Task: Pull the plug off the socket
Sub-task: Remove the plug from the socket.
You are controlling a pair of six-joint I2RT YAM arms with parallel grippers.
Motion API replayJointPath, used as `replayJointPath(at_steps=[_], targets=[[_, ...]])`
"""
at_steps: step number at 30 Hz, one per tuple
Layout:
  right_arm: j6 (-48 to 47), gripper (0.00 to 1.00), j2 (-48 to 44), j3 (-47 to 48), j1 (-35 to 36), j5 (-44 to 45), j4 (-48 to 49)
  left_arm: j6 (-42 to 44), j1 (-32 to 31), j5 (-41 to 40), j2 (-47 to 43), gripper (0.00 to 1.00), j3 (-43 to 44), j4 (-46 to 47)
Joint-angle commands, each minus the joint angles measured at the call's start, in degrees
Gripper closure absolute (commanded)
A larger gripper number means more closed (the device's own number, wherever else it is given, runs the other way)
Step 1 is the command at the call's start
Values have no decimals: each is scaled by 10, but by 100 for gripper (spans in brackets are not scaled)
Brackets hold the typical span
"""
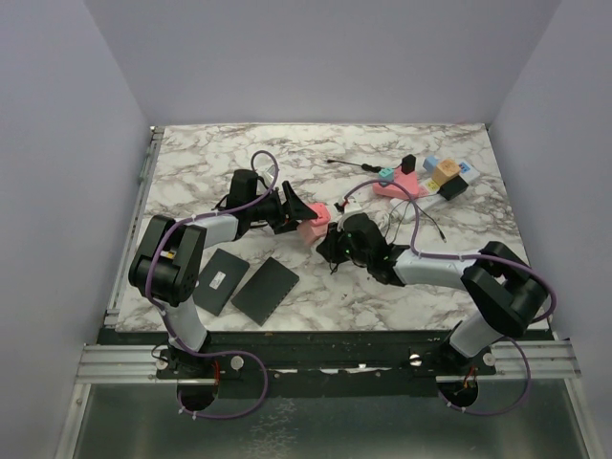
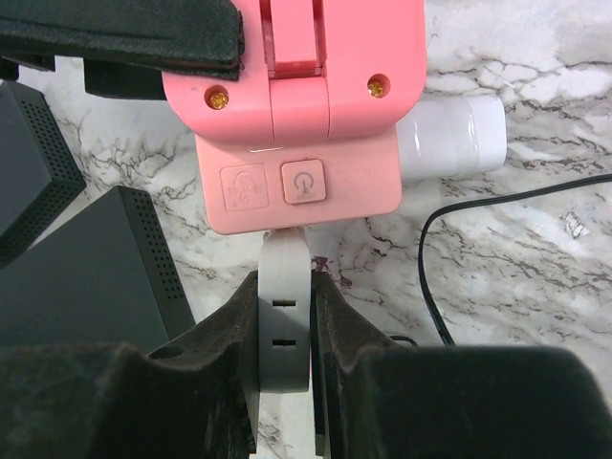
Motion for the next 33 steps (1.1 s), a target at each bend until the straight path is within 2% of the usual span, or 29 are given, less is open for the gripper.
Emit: replayJointPath(at_steps=[1,10,16,22,33], targets=[[66,100,-2,30,1,44,-34,47,22,-78,10,72,10,-2],[198,100,14,59,1,21,-74,46,21,-86,6,72,7,-2],[218,100,27,70,1,10,-88,48,22,-88,5,72,7,-2],[175,100,9,36,1,18,-58,48,31,-86,4,72,8,-2],[14,100,-11,-2,2,7,-12,56,36,-78,9,72,15,-4]])
